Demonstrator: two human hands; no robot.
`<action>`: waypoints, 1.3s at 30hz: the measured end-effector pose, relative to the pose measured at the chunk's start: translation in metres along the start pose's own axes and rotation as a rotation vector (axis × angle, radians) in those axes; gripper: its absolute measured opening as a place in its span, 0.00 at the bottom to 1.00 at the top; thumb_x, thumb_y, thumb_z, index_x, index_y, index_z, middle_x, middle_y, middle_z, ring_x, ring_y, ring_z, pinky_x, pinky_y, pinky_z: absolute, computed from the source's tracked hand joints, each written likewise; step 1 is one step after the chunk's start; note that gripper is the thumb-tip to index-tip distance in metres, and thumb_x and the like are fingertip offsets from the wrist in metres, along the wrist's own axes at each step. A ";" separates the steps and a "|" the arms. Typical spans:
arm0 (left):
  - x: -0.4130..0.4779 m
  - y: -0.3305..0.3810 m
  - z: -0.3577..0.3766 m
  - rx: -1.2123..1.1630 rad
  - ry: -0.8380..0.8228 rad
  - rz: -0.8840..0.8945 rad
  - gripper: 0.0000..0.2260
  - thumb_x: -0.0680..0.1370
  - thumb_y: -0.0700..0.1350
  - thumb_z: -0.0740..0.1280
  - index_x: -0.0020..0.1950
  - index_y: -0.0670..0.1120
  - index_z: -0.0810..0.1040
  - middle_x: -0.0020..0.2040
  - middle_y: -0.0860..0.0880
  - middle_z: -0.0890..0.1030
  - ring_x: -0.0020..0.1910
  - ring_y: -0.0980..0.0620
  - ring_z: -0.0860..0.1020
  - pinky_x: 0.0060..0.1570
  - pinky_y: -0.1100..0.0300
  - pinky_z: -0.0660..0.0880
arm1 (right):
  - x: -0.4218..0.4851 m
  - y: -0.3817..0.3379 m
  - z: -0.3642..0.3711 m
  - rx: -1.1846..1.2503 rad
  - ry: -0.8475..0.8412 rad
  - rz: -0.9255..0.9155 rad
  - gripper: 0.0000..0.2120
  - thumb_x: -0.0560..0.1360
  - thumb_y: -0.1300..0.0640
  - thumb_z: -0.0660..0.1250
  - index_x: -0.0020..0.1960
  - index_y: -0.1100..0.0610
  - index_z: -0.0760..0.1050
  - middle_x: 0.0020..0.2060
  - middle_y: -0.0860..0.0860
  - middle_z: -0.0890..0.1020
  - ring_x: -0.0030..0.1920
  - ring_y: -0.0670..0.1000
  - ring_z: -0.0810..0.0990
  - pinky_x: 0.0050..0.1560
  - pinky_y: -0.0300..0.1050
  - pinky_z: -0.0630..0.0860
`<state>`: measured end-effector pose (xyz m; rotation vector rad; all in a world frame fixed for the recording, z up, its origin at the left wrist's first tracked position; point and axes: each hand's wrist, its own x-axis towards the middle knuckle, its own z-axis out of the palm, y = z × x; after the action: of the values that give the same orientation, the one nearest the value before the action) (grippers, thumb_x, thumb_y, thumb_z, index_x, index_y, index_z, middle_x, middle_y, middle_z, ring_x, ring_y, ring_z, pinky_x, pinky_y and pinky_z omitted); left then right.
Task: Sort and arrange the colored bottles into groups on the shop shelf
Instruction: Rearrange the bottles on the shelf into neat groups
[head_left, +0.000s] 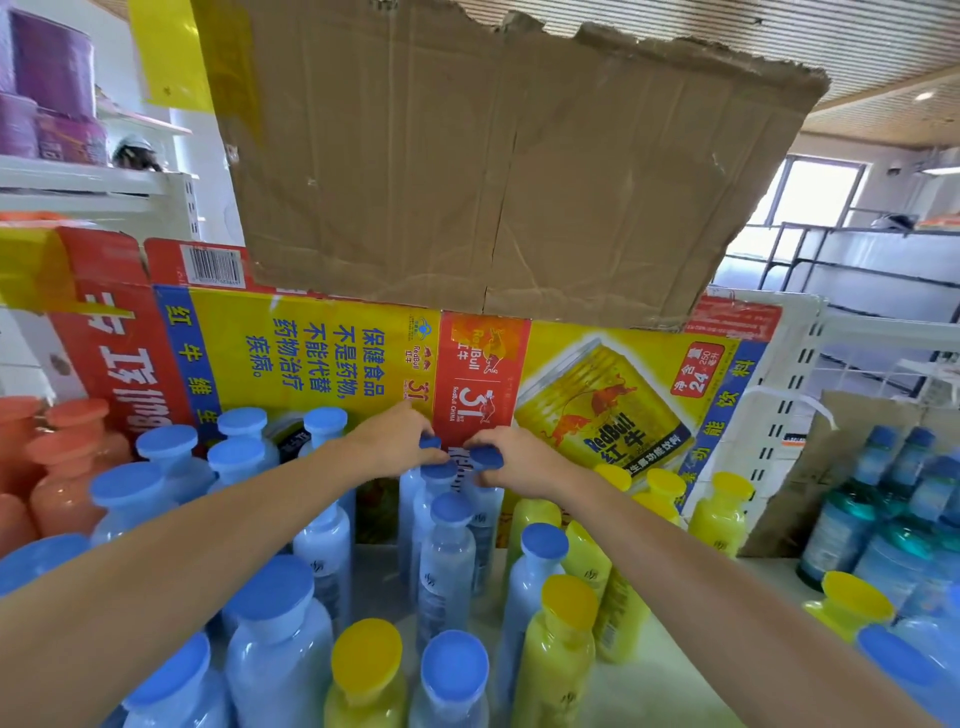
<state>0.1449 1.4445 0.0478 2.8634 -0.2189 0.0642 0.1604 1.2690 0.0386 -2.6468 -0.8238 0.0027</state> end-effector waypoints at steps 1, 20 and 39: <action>-0.001 0.001 -0.002 0.024 -0.024 0.001 0.19 0.75 0.56 0.64 0.53 0.41 0.78 0.50 0.46 0.70 0.52 0.46 0.73 0.53 0.51 0.71 | -0.002 -0.001 -0.001 -0.010 -0.002 -0.003 0.22 0.72 0.58 0.69 0.65 0.58 0.71 0.63 0.55 0.75 0.63 0.54 0.72 0.58 0.43 0.68; -0.043 0.029 -0.036 -0.085 0.067 0.359 0.20 0.76 0.53 0.63 0.67 0.49 0.70 0.66 0.48 0.71 0.65 0.50 0.69 0.61 0.61 0.63 | -0.101 -0.004 -0.050 -0.108 0.232 0.138 0.24 0.75 0.48 0.65 0.69 0.52 0.66 0.68 0.50 0.70 0.67 0.50 0.69 0.65 0.46 0.66; -0.059 0.179 -0.005 -0.122 -0.019 0.584 0.20 0.76 0.52 0.64 0.67 0.50 0.70 0.65 0.51 0.71 0.63 0.53 0.70 0.54 0.64 0.65 | -0.251 0.073 -0.113 -0.089 0.323 0.381 0.19 0.74 0.51 0.68 0.63 0.50 0.72 0.56 0.49 0.77 0.54 0.50 0.77 0.58 0.49 0.73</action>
<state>0.0590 1.2836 0.0954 2.5841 -1.0138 0.1296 0.0047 1.0366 0.0917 -2.7414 -0.2166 -0.3587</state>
